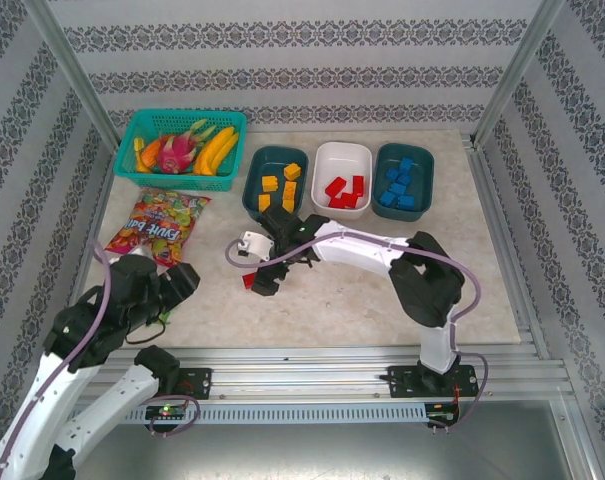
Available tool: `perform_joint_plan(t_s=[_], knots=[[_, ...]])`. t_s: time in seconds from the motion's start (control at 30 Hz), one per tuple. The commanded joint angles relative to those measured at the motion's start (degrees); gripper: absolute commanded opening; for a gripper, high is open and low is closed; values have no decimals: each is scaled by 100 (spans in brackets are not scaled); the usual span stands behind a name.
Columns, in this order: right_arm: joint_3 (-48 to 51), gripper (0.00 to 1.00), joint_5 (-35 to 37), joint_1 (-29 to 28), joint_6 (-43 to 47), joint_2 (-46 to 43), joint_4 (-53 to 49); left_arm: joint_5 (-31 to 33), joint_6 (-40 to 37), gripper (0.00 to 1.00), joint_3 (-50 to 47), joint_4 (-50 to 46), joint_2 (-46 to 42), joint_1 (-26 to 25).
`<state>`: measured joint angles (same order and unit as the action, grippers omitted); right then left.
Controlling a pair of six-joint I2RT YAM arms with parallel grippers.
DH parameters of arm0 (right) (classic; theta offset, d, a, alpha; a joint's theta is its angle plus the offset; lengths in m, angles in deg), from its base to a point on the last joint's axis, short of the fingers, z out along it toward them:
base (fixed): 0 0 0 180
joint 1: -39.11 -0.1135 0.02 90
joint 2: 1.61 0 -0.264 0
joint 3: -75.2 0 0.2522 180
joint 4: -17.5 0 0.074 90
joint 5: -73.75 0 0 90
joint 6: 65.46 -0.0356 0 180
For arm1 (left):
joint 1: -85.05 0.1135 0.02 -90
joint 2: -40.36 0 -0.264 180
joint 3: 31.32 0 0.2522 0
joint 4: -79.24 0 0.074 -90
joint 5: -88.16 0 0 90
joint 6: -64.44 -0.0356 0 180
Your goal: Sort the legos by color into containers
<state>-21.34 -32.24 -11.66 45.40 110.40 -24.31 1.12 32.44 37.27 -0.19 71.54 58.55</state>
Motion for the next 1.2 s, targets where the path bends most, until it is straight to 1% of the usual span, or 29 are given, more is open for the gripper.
perform_joint_plan(t_s=[0.0,0.13,0.27,0.4,0.47,0.6,0.8,0.87,0.97,1.07,1.17], knots=[[-368,95,455,-156,677,379,-161,124,272,75,5,-516,-85,52],[-646,95,829,-232,726,777,-166,52,247,75,74,-458,-16,57],[-873,93,683,-258,634,1038,-247,-14,206,75,146,-493,-7,57],[-1065,89,659,-285,484,1266,-361,-15,133,75,239,-643,-22,53],[-1179,85,648,-286,382,1376,-452,-27,124,75,248,-653,-39,57],[-1395,71,652,-276,196,1575,-629,-42,133,75,244,-609,-49,57],[-1464,55,685,-250,71,1699,-719,-33,114,75,239,-563,-51,57],[-1492,47,696,-241,16,1725,-744,-41,115,75,217,-537,-48,56],[-1504,42,720,-250,-44,1755,-763,-50,124,74,186,-481,-42,57],[-1537,34,807,-263,-69,1713,-777,-69,124,74,160,-431,-23,57],[-1545,32,875,-235,-130,1505,-731,-141,57,74,158,-336,38,51]])
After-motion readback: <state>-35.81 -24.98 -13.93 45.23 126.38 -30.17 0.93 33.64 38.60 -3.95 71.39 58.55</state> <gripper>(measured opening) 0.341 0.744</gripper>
